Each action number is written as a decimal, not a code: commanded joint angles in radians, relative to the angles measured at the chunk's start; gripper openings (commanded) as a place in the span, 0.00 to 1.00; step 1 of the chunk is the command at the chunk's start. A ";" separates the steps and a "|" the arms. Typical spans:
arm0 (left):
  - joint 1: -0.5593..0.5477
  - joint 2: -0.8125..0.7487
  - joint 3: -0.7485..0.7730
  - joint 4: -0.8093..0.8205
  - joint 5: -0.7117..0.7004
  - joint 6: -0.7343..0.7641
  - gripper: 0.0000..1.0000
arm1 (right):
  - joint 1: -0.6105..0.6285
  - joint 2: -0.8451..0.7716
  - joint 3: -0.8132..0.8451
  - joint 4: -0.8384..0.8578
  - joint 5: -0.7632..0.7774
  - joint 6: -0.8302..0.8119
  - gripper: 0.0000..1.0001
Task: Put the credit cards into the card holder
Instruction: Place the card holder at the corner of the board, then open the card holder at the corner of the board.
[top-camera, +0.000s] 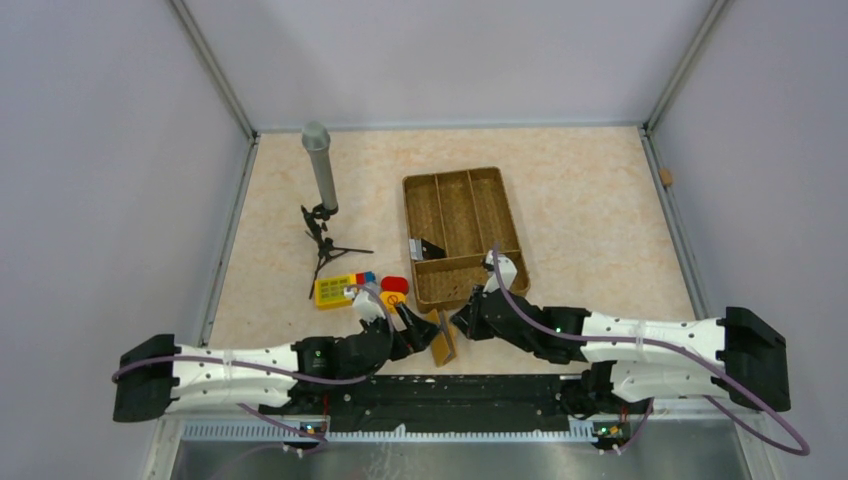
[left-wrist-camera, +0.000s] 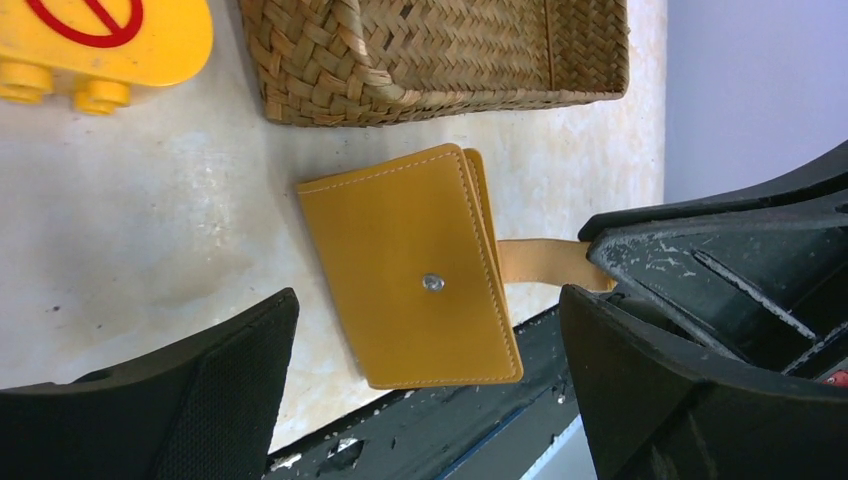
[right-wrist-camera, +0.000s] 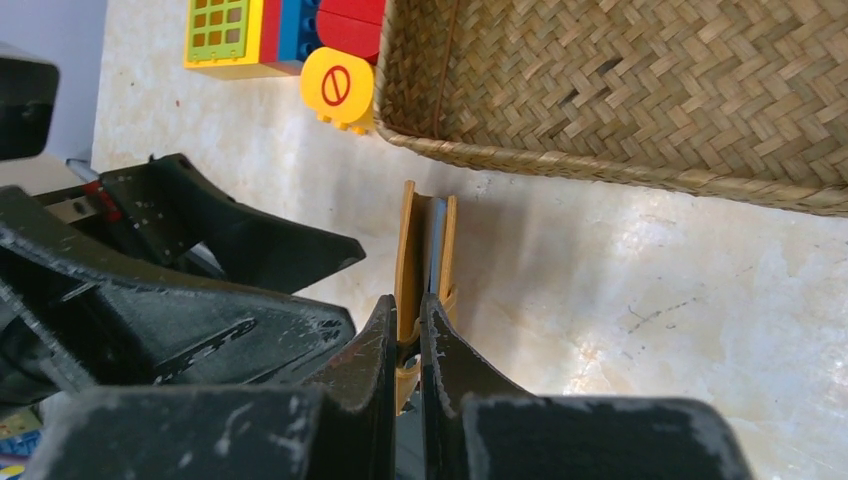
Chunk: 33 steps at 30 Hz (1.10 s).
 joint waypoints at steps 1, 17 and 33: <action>0.042 0.025 -0.027 0.134 0.076 0.021 0.99 | 0.014 -0.014 0.007 0.067 -0.038 -0.022 0.00; 0.062 0.155 0.110 -0.101 0.102 0.010 0.83 | 0.015 -0.020 0.004 0.054 -0.032 -0.014 0.00; 0.062 0.235 0.191 -0.213 0.102 0.031 0.77 | 0.015 -0.026 -0.004 0.033 -0.018 -0.007 0.00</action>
